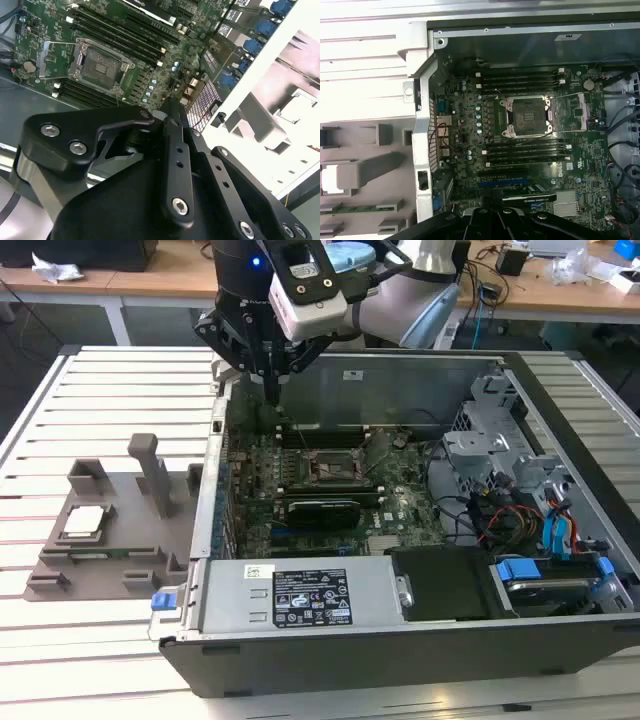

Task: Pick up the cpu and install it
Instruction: 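Reach for the cpu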

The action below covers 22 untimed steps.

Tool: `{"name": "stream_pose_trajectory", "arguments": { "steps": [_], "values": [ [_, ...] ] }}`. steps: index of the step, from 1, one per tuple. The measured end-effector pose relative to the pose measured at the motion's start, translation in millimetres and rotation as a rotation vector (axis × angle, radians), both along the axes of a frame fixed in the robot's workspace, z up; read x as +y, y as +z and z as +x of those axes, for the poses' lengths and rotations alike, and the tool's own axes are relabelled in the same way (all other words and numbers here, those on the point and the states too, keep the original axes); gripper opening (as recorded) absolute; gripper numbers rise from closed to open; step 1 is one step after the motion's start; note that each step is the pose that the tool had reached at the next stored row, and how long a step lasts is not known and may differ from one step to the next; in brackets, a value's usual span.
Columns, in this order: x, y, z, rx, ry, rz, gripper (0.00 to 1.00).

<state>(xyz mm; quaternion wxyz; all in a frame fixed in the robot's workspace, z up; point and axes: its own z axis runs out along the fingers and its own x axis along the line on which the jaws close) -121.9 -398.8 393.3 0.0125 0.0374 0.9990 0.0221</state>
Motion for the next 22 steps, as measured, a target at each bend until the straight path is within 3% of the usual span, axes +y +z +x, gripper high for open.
{"name": "stream_pose_trajectory", "arguments": {
  "steps": [13, 19, 22],
  "values": [
    [0.0, 0.0, -25.3, 0.0, 0.0, 0.0, 0.11],
    [0.0, 0.1, -30.4, 0.0001, 0.0, -0.0001, 0.11],
    [0.0, 0.0, -37.2, 0.0, 0.0, 0.0, 0.11]
  ]
}}
